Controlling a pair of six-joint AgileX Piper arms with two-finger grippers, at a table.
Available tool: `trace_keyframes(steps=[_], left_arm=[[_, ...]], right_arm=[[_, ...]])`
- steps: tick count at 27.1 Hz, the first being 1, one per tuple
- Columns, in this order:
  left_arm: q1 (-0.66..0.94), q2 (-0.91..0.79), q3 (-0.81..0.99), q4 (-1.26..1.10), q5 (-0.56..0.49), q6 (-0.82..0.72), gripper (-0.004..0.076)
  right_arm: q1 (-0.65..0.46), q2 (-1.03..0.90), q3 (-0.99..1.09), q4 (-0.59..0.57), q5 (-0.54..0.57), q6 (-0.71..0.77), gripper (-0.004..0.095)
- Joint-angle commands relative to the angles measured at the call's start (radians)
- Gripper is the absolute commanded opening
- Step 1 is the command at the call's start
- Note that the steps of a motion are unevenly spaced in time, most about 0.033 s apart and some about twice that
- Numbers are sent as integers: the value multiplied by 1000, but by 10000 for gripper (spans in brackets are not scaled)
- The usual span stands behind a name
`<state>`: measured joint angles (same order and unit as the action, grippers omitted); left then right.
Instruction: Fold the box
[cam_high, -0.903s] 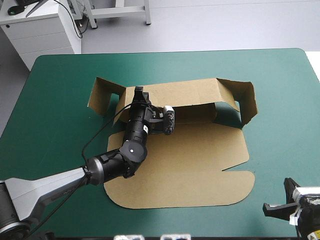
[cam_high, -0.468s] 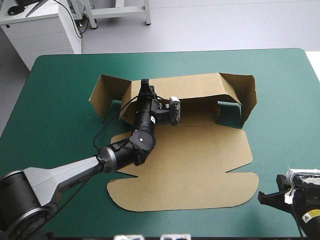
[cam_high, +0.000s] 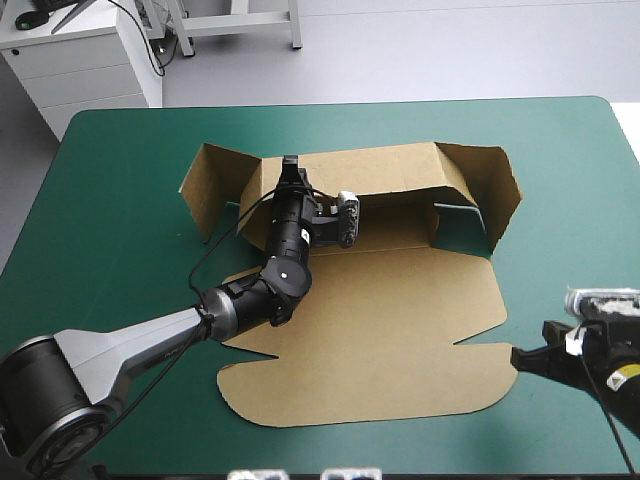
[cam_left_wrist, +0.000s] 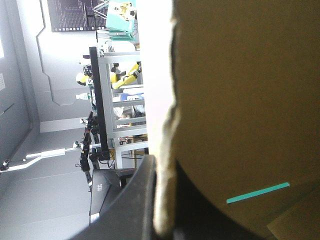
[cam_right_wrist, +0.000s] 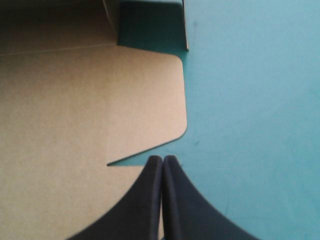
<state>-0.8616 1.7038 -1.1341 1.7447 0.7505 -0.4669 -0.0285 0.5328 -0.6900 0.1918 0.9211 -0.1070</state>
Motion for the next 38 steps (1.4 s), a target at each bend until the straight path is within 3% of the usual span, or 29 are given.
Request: trace_keyframes(steps=[1,25,32,38], left_arm=[[1,-37,-23,89,29,-15,-8],[1,-37,-23,89,29,-15,-8],[1,-37,-23,89,29,-15,-8],[1,-37,-23,87,27,-15,-8]], right_arm=[[2,143,-153,30,-55,-55,-18],[2,978,-948,106,-121,-143,-19],[2,1147,-1059,169,-286,-180,-19],[2,1263,-1062,239,-260,-215,-19]])
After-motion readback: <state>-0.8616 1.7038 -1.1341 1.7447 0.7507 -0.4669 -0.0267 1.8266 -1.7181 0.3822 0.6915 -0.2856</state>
